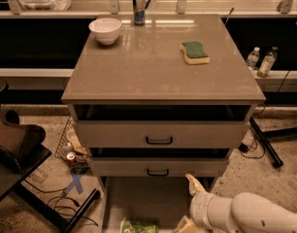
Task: Pick green jalapeno chip bag from bottom drawer and place on counter
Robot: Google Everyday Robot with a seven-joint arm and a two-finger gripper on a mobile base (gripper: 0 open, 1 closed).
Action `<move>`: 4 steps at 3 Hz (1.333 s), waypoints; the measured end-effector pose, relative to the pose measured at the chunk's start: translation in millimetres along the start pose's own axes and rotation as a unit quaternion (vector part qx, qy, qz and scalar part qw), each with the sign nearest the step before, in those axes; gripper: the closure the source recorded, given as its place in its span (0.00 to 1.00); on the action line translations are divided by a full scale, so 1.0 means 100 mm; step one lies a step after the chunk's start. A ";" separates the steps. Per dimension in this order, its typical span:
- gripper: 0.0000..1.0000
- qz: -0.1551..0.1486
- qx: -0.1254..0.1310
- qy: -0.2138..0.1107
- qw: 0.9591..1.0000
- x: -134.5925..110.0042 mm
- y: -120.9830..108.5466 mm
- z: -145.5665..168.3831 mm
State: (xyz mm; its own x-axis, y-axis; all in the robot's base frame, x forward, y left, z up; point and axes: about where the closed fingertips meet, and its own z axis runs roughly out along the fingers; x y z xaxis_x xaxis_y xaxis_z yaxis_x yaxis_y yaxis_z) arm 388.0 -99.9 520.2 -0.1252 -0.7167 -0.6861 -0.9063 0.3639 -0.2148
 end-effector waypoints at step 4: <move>0.00 -0.041 -0.052 -0.003 0.998 0.16 0.23 1.46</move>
Offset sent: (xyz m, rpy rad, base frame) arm 0.0106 0.0194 -0.0236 -0.0222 0.0371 0.0262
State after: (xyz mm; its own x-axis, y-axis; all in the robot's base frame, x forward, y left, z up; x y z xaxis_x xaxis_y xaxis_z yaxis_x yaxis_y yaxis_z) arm 424.3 -16.5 403.2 -0.0463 -0.7386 -0.6726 -0.9508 0.2391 -0.1971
